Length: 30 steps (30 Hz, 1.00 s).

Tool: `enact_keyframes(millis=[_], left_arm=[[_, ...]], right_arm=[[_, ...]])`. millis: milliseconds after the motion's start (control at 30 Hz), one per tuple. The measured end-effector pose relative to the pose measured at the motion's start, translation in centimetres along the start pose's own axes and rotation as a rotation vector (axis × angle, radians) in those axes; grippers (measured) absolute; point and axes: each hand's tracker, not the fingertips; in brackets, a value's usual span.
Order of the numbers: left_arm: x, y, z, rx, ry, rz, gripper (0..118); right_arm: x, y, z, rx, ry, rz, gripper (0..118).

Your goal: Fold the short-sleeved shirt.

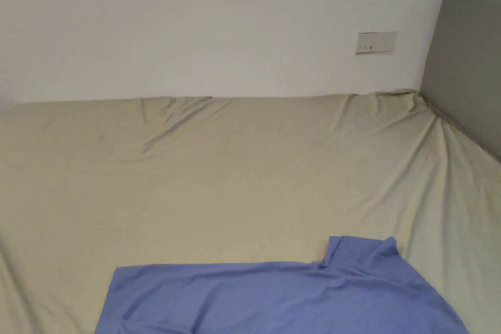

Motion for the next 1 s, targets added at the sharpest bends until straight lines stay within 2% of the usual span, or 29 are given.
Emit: enact_keyframes(millis=[100,167,200,300,367,433,467,500,533,567,600,633,700,733,800,833,867,900,933,967,1000], left_arm=[[-0.7,-4.4,-0.6,-0.083,0.023,-0.008,8],[-1.5,-6.4,-2.0,-0.094,0.034,0.039,8],[-1.8,-7.1,-2.7,-0.094,0.037,0.067,8],[-1.8,-8.1,-3.8,-0.077,0.054,0.098,8],[-1.6,-8.4,-4.4,-0.072,0.066,0.097,10],[-1.4,-8.5,-4.9,-0.077,0.072,0.070,17],[-1.4,-8.5,-4.7,-0.071,0.066,0.063,31],[-1.3,-8.5,-4.1,-0.054,0.073,0.065,63],[-0.9,-8.3,-3.2,-0.021,0.124,0.057,99],[-0.5,-8.1,-2.3,0.007,0.183,0.041,118],[0.3,-7.8,-0.2,0.069,0.219,0.014,114],[0.9,-7.6,2.7,0.194,0.189,-0.005,110],[2.4,-7.0,7.4,0.366,0.122,-0.004,118],[2.7,-6.7,8.7,0.421,0.111,0.018,118],[3.0,-5.8,10.6,0.497,0.075,0.064,118],[2.8,-5.4,10.6,0.476,0.050,0.087,108],[2.6,-4.8,10.8,0.463,0.010,0.101,76],[2.4,-4.3,10.7,0.466,-0.026,0.109,39],[2.3,-3.9,10.4,0.476,-0.038,0.103,5],[2.6,-3.0,9.4,0.468,-0.044,0.110,0],[2.6,-2.0,8.2,0.454,-0.028,0.106,0]], right_arm=[[-0.3,-4.0,-2.1,-0.064,-0.015,0.006,11],[-0.4,-6.1,-3.9,-0.090,-0.023,-0.024,11],[-0.2,-6.9,-5.2,-0.078,-0.024,-0.019,11],[-0.4,-8.7,-6.4,-0.045,-0.041,-0.088,11],[-0.2,-8.8,-6.1,-0.005,-0.045,-0.092,11],[-0.7,-9.2,-6.0,0.003,-0.057,-0.066,14],[-0.7,-8.9,-5.5,0.011,-0.062,-0.045,26],[-0.7,-8.8,-5.0,0.014,-0.099,-0.027,60],[-0.7,-8.4,-4.0,0.010,-0.152,-0.039,86],[-0.7,-8.3,-2.9,0.041,-0.166,-0.058,108],[-0.7,-8.0,-0.8,0.140,-0.167,-0.092,118],[-1.1,-7.6,1.5,0.230,-0.176,-0.101,118],[-2.1,-6.8,6.3,0.470,-0.186,-0.110,118],[-2.5,-6.4,7.9,0.556,-0.179,-0.124,118],[-2.7,-5.4,10.2,0.671,-0.137,-0.201,114],[-2.7,-4.9,10.7,0.686,-0.104,-0.220,97],[-2.2,-4.7,9.9,0.687,-0.086,-0.241,67],[-2.4,-4.3,10.0,0.671,-0.094,-0.240,17],[-2.5,-4.0,10.0,0.668,-0.080,-0.240,2],[-2.6,-3.9,9.6,0.661,-0.070,-0.243,1],[-3.5,-3.6,9.6,0.654,-0.063,-0.258,1]])
